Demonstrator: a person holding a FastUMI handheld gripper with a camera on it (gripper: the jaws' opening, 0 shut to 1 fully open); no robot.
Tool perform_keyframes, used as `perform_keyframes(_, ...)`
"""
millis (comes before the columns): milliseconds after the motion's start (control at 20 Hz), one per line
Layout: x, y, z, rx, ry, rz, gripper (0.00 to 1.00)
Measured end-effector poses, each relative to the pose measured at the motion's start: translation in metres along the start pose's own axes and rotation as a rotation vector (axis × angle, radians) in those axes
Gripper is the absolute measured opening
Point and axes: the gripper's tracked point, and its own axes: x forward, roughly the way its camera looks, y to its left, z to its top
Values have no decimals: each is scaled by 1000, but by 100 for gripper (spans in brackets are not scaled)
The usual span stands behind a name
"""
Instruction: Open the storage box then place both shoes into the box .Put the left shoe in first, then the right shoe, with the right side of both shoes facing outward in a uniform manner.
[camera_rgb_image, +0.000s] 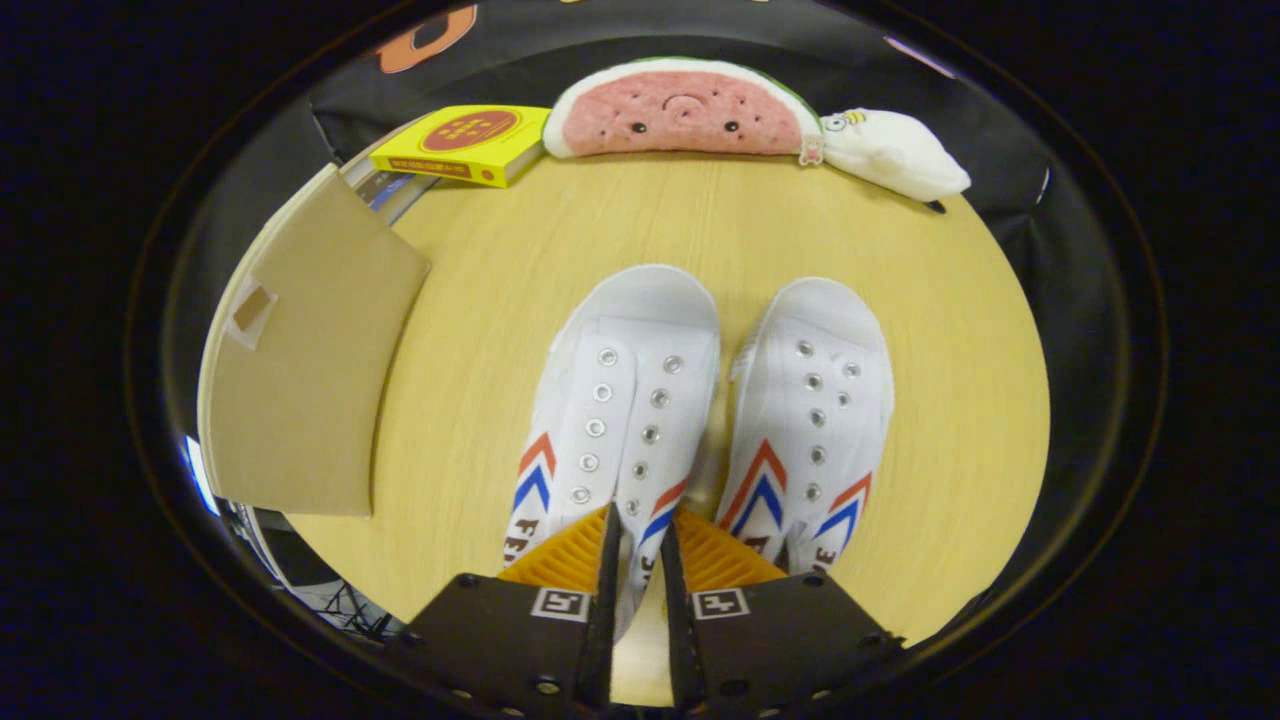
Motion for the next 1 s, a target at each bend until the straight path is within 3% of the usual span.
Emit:
perform_keyframes(200,3,1,0,108,43,83,0)
perform_keyframes(450,-14,7,-3,208,42,237,0)
perform_keyframes(750,-75,14,15,232,-59,272,0)
perform_keyframes(1000,-139,55,41,197,-149,303,0)
